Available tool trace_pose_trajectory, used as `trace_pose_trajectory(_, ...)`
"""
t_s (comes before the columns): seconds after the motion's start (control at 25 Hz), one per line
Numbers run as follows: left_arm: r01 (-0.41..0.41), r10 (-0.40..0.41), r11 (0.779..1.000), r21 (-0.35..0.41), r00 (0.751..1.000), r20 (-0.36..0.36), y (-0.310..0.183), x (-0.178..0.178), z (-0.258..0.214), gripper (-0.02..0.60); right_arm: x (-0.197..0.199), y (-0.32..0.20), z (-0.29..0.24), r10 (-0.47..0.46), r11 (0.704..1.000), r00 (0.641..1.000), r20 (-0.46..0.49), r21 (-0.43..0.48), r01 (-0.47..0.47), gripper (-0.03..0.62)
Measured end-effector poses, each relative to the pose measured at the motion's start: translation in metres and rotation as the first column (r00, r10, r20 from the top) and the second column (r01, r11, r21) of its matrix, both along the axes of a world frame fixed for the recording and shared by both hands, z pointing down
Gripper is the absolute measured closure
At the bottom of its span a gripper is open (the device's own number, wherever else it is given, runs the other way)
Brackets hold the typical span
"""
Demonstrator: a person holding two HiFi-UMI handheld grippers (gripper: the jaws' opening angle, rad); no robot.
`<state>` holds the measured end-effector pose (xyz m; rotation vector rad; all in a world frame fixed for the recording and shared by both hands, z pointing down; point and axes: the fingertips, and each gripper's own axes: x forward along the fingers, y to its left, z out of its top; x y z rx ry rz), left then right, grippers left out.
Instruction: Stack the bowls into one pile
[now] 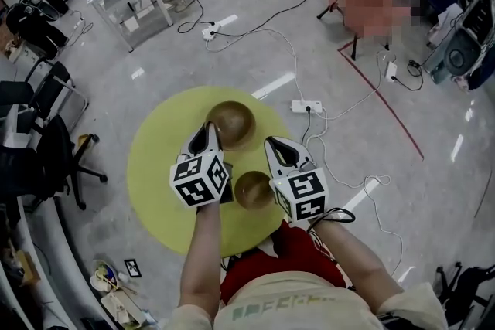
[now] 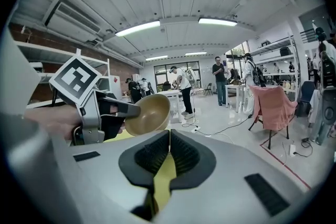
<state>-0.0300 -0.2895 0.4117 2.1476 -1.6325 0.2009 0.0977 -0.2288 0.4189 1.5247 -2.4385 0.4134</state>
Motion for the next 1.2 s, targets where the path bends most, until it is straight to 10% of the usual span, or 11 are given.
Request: trace_pose_trajectory(1.2, 0.108, -0.103, 0.984, -0.144, 0.994, 0.043, -0.087, -0.010, 0.101, 0.549, -0.013, -0.096, 0.081, -0.108, 0.986, 0.994, -0.024, -0.132, 0.104, 0.557)
